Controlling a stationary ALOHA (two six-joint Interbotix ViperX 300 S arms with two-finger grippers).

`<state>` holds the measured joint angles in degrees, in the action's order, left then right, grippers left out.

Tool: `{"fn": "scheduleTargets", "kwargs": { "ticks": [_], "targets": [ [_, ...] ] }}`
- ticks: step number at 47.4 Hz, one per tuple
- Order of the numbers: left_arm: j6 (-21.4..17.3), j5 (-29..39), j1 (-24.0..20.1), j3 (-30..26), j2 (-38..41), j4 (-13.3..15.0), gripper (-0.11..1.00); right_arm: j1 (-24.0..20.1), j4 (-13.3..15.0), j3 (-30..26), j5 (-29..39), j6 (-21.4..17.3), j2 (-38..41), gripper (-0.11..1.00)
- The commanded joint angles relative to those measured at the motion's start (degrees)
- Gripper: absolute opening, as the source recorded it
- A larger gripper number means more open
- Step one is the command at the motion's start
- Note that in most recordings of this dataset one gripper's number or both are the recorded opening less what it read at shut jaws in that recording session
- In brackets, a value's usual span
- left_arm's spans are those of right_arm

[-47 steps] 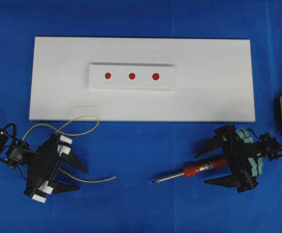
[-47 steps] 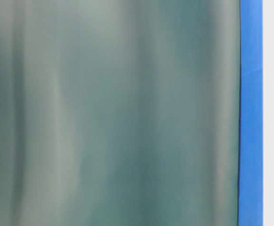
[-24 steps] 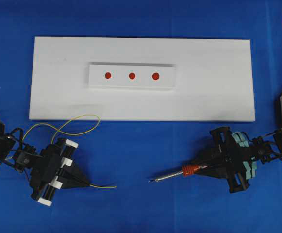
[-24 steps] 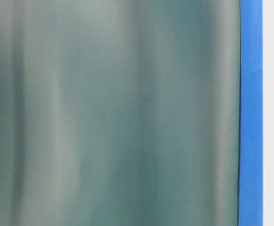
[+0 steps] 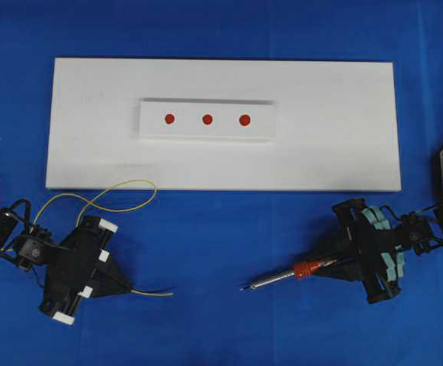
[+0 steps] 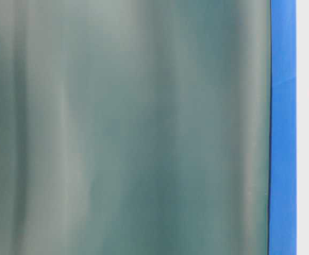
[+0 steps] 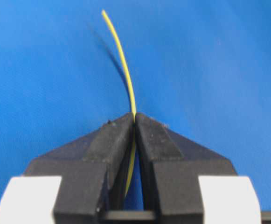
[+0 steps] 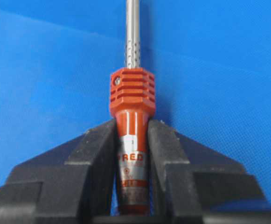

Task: Touch the tip of the soldering iron to the tip of the solder at the mark.
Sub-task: 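Grasp the yellow solder with left gripper and red iron handle with right, then lift both tools and carry them over the red-dotted strip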

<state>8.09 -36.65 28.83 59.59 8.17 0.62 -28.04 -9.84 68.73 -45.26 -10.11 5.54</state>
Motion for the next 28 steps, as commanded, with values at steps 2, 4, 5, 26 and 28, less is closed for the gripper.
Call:
{"fn": "scheduleTargets", "kwargs": {
  "ticks": [2,4,5,26,28],
  "targets": [
    [-0.09,7.47,-0.26,-1.32,-7.91,-0.18,0.03,1.23,0.18,-0.70,5.54,1.23,-6.33,0.06],
    [-0.09,10.72,-0.35,-1.76,-10.28,-0.18,0.03,1.76,0.18,-0.97,8.53,2.11,-8.70,0.06],
    [-0.09,12.39,-0.35,-2.20,-11.51,-0.18,0.03,2.02,0.09,-1.14,9.93,2.55,-9.93,0.06],
    [0.79,49.22,-3.69,-12.83,-30.67,-0.18,0.03,9.58,0.26,-10.63,47.02,11.25,-34.37,0.06],
    [1.41,51.68,-4.92,-13.97,-31.29,-0.35,0.03,10.90,0.44,-11.69,49.75,11.69,-35.42,0.06]
  ]
}}
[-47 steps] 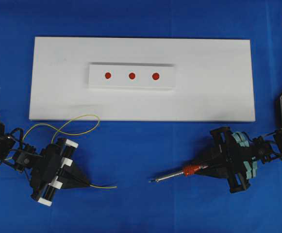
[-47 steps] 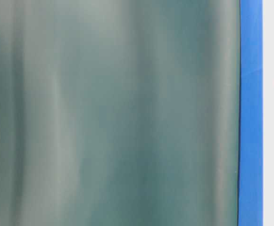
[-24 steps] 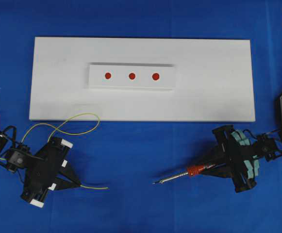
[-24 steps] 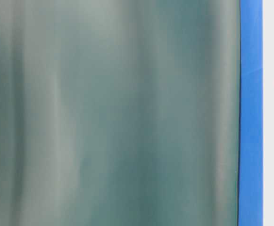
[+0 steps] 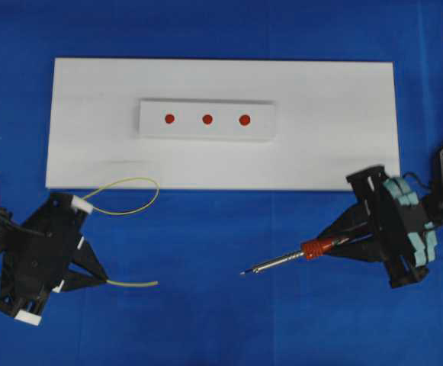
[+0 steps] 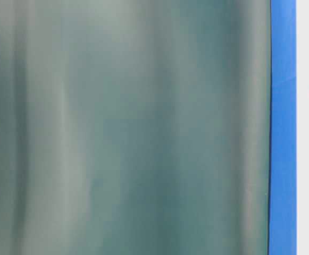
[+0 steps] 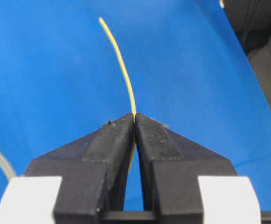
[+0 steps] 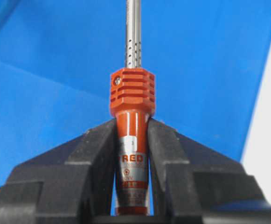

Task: Touch the tip of the soldering iron to the tip of the solder at the mark.
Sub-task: 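Lift both tools and carry them over the red-dotted strip, then move the iron tip leftward toward the solder tip near the middle dot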

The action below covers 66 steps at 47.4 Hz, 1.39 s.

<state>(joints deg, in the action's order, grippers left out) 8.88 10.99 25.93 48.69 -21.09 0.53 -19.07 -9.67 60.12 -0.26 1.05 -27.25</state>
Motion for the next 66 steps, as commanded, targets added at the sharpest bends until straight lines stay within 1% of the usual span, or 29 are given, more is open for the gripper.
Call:
{"fn": "scheduleTargets", "kwargs": {
  "ticks": [1,5,7,9,14,22,25,32,37,42,52,66],
  "targets": [
    [0.88,5.19,-2.81,-3.69,-2.37,-0.35,0.03,2.72,0.44,-3.52,5.98,0.62,-3.08,0.06],
    [1.41,9.67,-6.33,-5.62,-2.90,-0.62,0.03,6.42,1.49,-5.27,10.55,0.70,-3.96,0.06],
    [1.41,12.22,-8.88,-6.42,-2.72,-0.70,0.03,8.53,2.20,-6.15,12.66,0.70,-4.04,0.06],
    [1.32,13.89,-10.99,-7.12,-2.46,-0.70,0.03,11.16,2.99,-7.21,14.77,0.70,-3.87,0.06],
    [1.14,17.40,-16.61,-8.09,-1.58,-0.70,0.03,15.64,4.39,-9.14,18.11,0.70,-2.64,0.06],
    [1.05,20.30,-23.73,-9.05,-0.53,-0.70,0.03,21.62,6.94,-12.04,21.27,0.70,1.05,0.06],
    [0.88,21.09,-25.75,-9.14,0.00,-0.79,0.03,23.82,7.56,-13.27,22.06,0.70,3.16,0.06],
    [0.88,22.41,-30.32,-9.14,2.37,-0.88,0.03,26.81,8.79,-16.44,23.91,0.70,7.38,0.06],
    [0.88,23.29,-32.17,-9.23,4.31,-0.97,0.03,28.04,9.76,-18.54,25.05,0.62,10.37,0.06],
    [0.79,23.91,-33.05,-9.40,6.06,-0.97,0.03,28.65,9.93,-19.95,25.40,0.62,12.22,0.06],
    [0.35,24.70,-33.05,-9.93,6.59,-1.05,0.03,28.74,10.02,-21.45,26.10,0.70,13.71,0.06],
    [0.35,24.70,-33.05,-11.69,8.17,-1.05,0.03,28.74,10.02,-21.53,26.02,0.70,13.80,0.06]
  ]
}}
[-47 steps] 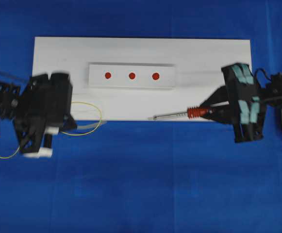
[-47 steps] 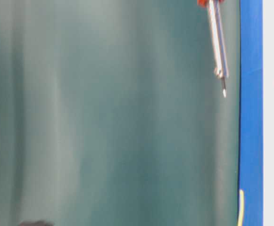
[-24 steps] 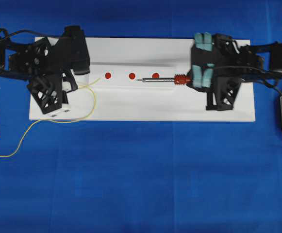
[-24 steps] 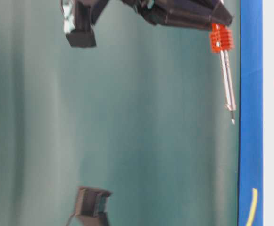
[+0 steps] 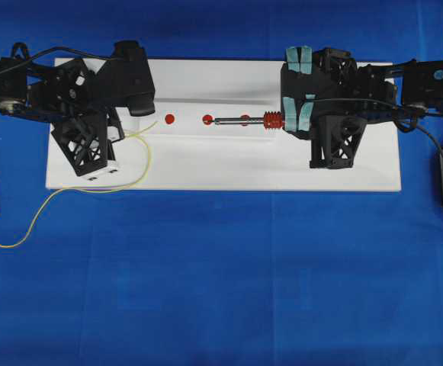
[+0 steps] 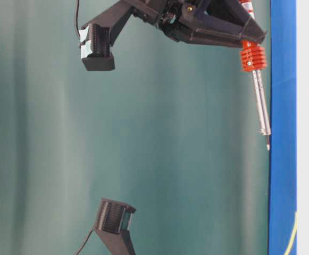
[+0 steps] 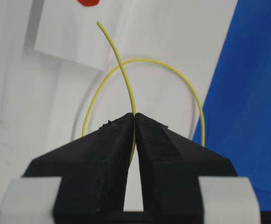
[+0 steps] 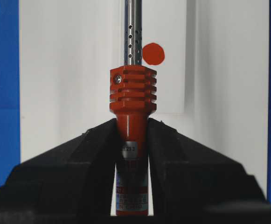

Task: Touch the tip of the soldering iron to the tip of the solder at the mark.
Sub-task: 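Move the iron tip leftward toward the solder tip near the middle dot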

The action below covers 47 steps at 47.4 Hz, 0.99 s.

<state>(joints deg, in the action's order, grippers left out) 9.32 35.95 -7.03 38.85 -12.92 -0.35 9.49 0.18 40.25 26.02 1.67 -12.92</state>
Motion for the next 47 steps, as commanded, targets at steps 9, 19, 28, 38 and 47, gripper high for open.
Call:
{"fn": "scheduleTargets", "kwargs": {
  "ticks": [9,19,28,38,47],
  "targets": [
    [-0.26,-0.09,-0.53,-3.69,2.55,-0.18,0.03,0.26,0.18,-1.67,-0.18,0.09,-0.44,0.06],
    [-0.18,-0.18,-2.02,-4.66,6.15,-0.18,0.03,0.26,0.26,-1.67,-0.18,0.09,-0.18,0.06],
    [-0.53,-0.18,-2.55,-5.54,7.65,-0.18,0.03,0.26,0.26,-1.58,-0.18,0.09,0.35,0.06],
    [-1.23,-0.09,-2.55,-5.54,7.82,-0.26,0.03,0.35,0.70,-1.76,-0.18,0.09,0.79,0.06],
    [-1.14,-0.09,-2.55,-5.19,7.82,-0.26,0.03,0.79,0.97,-2.11,-0.18,0.09,1.49,0.06]
  ]
}}
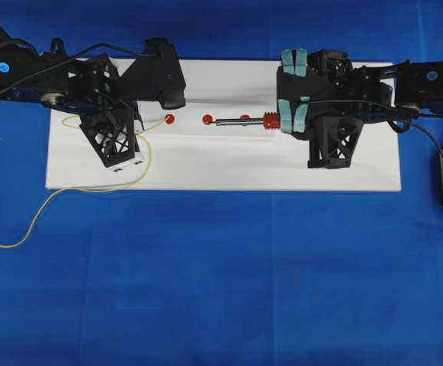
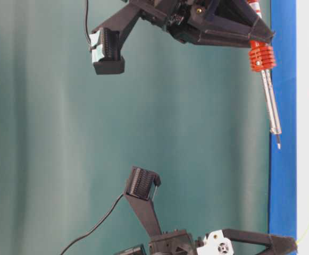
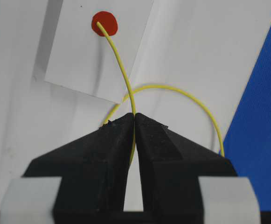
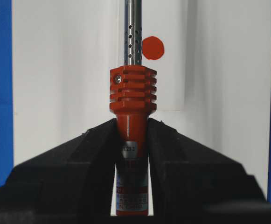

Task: Touch the tip of the soldering iron to the tip of the solder at the mark.
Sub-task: 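Move the iron tip leftward toward the solder tip near the middle dot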

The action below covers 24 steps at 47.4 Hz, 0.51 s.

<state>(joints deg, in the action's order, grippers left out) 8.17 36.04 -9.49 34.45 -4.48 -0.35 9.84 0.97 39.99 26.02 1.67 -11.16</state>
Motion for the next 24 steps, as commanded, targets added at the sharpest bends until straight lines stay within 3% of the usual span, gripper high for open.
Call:
{"fn": "scheduleTargets", "kwargs": {
  "ticks": [1,24],
  "targets": [
    [0.00,-0.18,-0.09,-0.79,-0.62,-0.18,0.03,0.44,0.26,-1.93,-0.18,0.09,-0.18,0.06],
    [0.35,-0.18,0.18,-0.44,-0.62,-0.18,0.03,0.79,0.88,-4.22,-0.18,0.09,2.81,0.06]
  ]
}}
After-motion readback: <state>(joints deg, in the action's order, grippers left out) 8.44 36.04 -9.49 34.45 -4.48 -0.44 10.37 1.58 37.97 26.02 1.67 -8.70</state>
